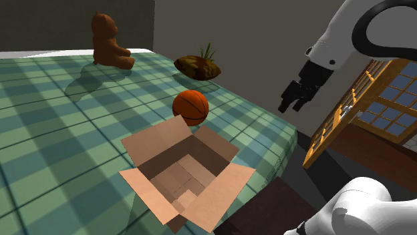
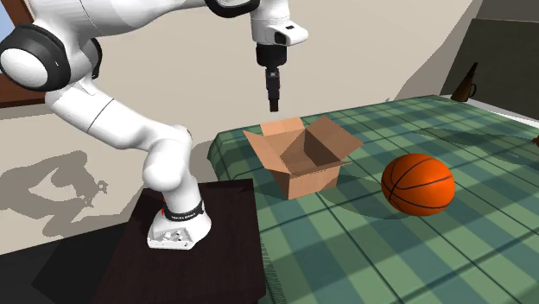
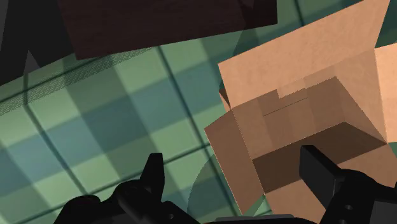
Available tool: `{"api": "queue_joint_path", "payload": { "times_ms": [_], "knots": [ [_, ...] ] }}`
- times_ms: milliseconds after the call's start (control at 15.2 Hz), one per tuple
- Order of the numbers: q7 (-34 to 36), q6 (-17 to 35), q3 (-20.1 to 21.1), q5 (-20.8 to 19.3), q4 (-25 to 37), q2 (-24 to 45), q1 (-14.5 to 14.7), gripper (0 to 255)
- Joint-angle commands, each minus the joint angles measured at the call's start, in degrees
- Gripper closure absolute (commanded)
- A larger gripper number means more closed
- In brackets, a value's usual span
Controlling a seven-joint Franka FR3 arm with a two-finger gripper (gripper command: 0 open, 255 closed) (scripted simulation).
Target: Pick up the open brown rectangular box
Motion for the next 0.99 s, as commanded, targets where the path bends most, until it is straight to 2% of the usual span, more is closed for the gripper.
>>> {"api": "queue_joint_path", "payload": {
  "times_ms": [0, 462, 924],
  "knots": [
    [0.0, 0.0, 0.0, 0.0, 0.0, 0.0, 0.0, 0],
    [7.6, 12.7, 4.5, 2.2, -11.2, 2.2, -1.1, 0],
    [15.3, 26.6, 9.3, 4.4, -18.9, 9.1, -1.8, 0]
  ]
}}
